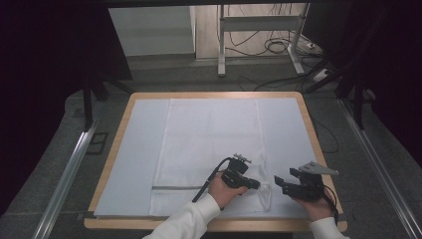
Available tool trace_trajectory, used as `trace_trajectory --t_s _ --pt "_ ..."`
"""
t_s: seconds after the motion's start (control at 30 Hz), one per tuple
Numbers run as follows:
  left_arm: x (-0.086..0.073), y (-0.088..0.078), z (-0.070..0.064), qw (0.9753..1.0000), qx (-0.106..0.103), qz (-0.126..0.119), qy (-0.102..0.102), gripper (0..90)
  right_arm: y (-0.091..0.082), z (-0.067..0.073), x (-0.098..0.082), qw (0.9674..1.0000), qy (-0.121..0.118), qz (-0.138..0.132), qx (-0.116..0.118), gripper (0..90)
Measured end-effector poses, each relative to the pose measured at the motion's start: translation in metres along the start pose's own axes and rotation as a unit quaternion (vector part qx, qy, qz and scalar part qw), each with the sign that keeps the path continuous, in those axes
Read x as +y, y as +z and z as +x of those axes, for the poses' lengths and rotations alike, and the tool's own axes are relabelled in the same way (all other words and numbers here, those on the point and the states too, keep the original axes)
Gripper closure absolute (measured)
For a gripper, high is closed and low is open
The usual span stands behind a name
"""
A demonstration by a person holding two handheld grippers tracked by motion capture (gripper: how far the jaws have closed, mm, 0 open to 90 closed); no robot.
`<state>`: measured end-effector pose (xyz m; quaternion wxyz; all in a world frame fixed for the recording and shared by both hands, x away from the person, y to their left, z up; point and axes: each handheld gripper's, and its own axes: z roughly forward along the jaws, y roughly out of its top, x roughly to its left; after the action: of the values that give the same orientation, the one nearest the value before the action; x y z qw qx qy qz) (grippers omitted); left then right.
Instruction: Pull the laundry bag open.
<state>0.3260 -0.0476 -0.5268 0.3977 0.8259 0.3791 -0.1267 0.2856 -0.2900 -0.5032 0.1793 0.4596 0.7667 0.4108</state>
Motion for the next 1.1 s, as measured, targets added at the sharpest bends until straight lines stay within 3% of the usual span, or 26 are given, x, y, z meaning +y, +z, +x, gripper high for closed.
trace_trajectory --t_s 0.4,0.77,1.1 --pt "-0.001 0.001 -0.002 1.0000 0.006 -0.002 0.005 86.8 0.011 0.001 0.006 0.9994 0.029 0.012 0.017 32.8" --pt "-0.001 0.001 -0.004 0.9999 0.010 -0.006 0.010 86.8 0.027 -0.003 0.012 0.9959 0.074 0.042 0.031 33.6" --pt "0.000 -0.006 -0.007 0.9997 0.004 -0.017 0.014 86.8 0.031 -0.004 0.016 0.9940 0.091 0.043 0.042 34.8"
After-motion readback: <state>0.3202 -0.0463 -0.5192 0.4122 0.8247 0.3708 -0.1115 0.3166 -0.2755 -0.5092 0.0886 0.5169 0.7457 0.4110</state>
